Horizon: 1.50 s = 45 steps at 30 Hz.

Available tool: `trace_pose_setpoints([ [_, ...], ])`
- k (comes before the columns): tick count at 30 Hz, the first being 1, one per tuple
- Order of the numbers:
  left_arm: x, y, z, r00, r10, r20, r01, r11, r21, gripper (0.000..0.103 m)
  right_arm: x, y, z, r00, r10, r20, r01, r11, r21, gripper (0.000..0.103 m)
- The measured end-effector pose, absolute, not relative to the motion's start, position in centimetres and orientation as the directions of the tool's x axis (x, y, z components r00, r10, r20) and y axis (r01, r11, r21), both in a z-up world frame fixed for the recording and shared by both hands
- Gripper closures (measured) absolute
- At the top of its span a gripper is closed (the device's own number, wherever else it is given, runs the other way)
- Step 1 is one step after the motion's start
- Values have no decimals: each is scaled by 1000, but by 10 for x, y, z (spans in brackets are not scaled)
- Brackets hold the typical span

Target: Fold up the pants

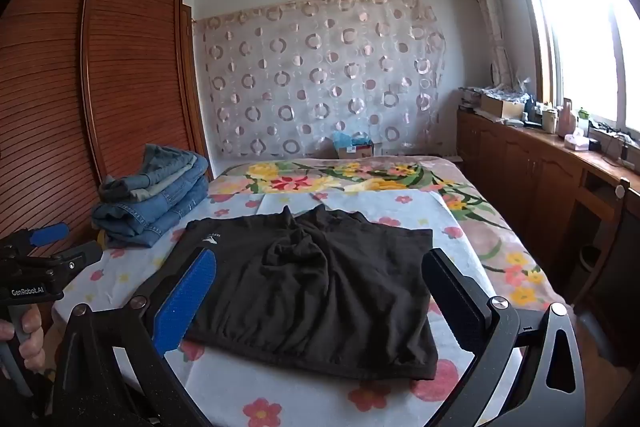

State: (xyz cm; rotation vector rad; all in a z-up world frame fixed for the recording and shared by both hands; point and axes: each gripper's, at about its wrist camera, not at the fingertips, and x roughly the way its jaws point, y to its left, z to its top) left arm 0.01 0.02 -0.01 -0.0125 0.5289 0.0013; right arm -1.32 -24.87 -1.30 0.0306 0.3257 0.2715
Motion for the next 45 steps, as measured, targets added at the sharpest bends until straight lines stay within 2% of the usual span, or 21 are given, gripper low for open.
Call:
trace_pose_setpoints([
  [45, 0, -2, -3, 867, -1, -498, 4, 1000, 6, 0, -16, -245, -15, 909, 269, -318, -259, 963, 74, 0],
])
